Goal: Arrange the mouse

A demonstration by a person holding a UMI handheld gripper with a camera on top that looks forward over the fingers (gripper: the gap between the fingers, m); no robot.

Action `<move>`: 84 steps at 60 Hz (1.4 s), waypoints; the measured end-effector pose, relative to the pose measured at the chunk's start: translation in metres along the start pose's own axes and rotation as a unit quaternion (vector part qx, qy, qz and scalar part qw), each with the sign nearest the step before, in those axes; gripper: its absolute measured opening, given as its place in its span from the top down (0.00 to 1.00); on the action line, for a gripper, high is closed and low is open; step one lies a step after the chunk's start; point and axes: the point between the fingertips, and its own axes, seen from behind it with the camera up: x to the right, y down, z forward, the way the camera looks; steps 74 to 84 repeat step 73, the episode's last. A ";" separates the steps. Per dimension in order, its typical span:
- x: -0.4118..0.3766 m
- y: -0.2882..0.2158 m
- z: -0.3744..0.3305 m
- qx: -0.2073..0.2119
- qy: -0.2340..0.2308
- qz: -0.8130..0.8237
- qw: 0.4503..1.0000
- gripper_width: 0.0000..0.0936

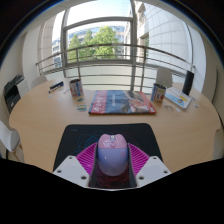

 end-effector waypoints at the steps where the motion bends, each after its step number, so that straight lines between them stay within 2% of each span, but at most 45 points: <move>1: -0.001 0.002 0.003 -0.005 0.001 -0.001 1.000 0.50; 7: -0.009 0.016 0.015 -0.025 -0.009 0.002 1.000 0.42; 12: -0.009 0.023 0.012 -0.033 0.000 0.010 0.999 0.36; 14: -0.007 0.018 0.007 -0.030 0.004 0.009 0.999 0.28; 17: -0.008 0.011 -0.007 -0.022 0.005 0.009 1.000 0.08; 20: -0.010 0.001 -0.026 -0.009 0.007 0.009 1.000 0.12; 23: -0.006 -0.009 -0.052 -0.002 0.015 0.001 1.000 0.09; 28: -0.006 -0.024 -0.096 0.015 0.036 -0.012 0.999 0.10; 34: -0.016 -0.037 -0.151 0.036 0.036 -0.026 0.998 0.10; 40: -0.034 -0.036 -0.201 0.041 0.018 -0.012 0.999 0.10; 53: -0.051 -0.005 -0.287 0.051 0.017 -0.003 0.999 0.10; 69: -0.057 0.049 -0.329 0.030 0.024 -0.002 0.999 0.10; 84: -0.055 0.054 -0.330 0.026 0.029 -0.005 0.999 0.10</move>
